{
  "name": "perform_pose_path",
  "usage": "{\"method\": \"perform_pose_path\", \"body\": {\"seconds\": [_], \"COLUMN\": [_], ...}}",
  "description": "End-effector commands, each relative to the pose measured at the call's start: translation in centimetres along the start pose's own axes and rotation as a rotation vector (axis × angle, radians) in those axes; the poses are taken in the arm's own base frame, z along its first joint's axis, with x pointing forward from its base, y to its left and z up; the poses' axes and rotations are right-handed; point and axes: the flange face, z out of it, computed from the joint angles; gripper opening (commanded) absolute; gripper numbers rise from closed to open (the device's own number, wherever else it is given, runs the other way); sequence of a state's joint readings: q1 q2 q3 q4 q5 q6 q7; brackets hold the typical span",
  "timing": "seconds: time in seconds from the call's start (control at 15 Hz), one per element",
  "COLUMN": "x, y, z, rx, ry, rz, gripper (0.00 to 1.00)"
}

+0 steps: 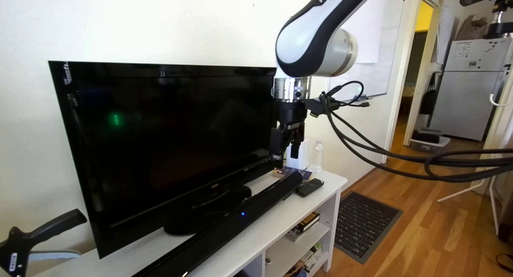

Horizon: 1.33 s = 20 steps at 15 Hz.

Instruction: Press the button on the black object

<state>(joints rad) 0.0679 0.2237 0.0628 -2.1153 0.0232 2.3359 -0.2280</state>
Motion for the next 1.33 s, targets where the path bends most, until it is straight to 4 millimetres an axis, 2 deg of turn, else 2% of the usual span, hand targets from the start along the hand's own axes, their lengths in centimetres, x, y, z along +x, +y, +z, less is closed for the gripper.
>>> {"method": "perform_pose_path", "body": {"seconds": [0.0, 0.13, 0.33, 0.4, 0.73, 0.87, 1.0, 1.27], "x": [0.7, 1.8, 2.3, 2.3, 5.3, 6.9, 9.0, 13.1], "y": [0.0, 0.1, 0.3, 0.9, 2.9, 3.3, 3.3, 3.3], "z": [0.8, 2.2, 2.5, 3.2, 10.7, 13.5, 15.2, 16.1], "rx": [0.008, 0.020, 0.024, -0.006, 0.027, 0.039, 0.025, -0.001], "ry": [-0.022, -0.057, -0.066, -0.083, -0.126, -0.131, -0.106, -0.045], "rz": [-0.006, -0.014, -0.016, 0.025, 0.034, 0.021, 0.009, -0.018], "gripper": [1.00, 1.00, 1.00, 1.00, 1.00, 1.00, 1.00, 1.00]}}
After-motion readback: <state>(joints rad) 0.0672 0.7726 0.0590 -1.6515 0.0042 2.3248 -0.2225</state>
